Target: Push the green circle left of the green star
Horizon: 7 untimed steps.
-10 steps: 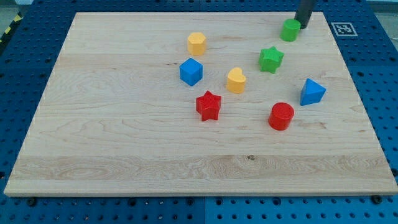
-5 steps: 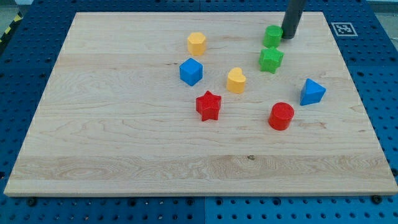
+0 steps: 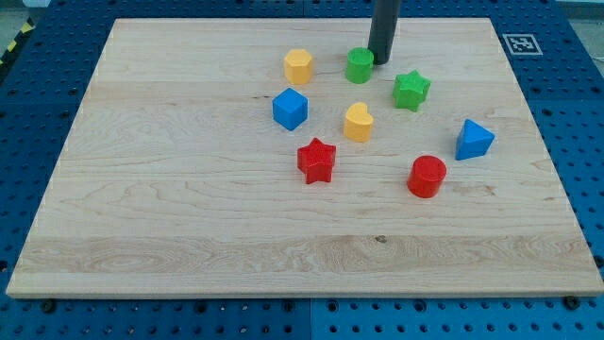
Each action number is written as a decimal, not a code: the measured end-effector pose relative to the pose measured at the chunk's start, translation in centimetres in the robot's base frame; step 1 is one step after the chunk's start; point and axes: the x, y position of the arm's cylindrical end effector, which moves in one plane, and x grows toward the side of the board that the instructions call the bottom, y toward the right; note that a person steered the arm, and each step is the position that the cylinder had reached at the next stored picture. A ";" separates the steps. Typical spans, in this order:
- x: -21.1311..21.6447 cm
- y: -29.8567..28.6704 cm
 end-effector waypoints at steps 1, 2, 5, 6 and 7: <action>-0.4 -1.3; -1.4 -2.5; 0.4 -6.4; 0.8 -5.8; 0.4 -5.8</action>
